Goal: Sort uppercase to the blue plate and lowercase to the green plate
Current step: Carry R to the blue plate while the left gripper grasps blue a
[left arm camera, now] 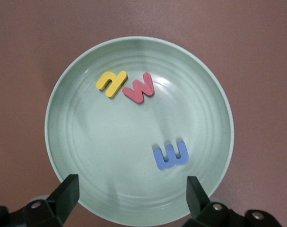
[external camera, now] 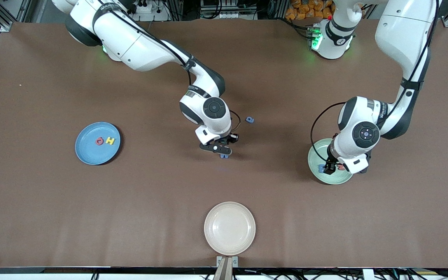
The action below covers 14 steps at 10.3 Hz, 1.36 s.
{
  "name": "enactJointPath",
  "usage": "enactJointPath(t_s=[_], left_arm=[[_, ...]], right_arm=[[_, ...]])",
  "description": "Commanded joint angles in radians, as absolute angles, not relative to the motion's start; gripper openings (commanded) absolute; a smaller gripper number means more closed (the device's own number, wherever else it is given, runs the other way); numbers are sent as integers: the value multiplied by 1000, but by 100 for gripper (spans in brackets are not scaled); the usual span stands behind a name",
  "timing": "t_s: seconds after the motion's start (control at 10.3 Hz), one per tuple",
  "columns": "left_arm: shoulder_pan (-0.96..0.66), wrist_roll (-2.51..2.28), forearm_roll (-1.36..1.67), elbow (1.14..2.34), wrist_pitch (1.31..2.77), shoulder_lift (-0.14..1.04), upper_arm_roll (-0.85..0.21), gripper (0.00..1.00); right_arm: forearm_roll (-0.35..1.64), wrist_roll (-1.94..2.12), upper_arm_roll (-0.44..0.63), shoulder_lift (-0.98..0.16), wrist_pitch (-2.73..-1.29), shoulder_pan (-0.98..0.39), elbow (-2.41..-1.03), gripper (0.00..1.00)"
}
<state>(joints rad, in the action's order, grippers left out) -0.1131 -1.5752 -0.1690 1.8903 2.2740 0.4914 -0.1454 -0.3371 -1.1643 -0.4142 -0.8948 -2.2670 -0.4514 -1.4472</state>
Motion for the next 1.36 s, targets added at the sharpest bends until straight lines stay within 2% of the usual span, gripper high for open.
enactJointPath(t_s=[0.0, 0.39, 0.78, 1.26], left_arm=[[-123, -1630, -184, 1896, 2263, 480, -172, 100], [-146, -1738, -184, 1913, 2266, 480, -253, 100], [-325, -1996, -184, 1951, 2342, 489, -287, 100], [-512, -2232, -184, 2029, 2488, 518, -287, 100]], right_arm=[[-334, -1089, -436, -881, -2182, -414, -1433, 32], [-255, -892, -434, -812, -2042, -354, -1436, 32], [-258, -700, -397, -700, -1818, -289, -1472, 33], [-258, -318, -183, -471, -1815, -270, -1773, 33]])
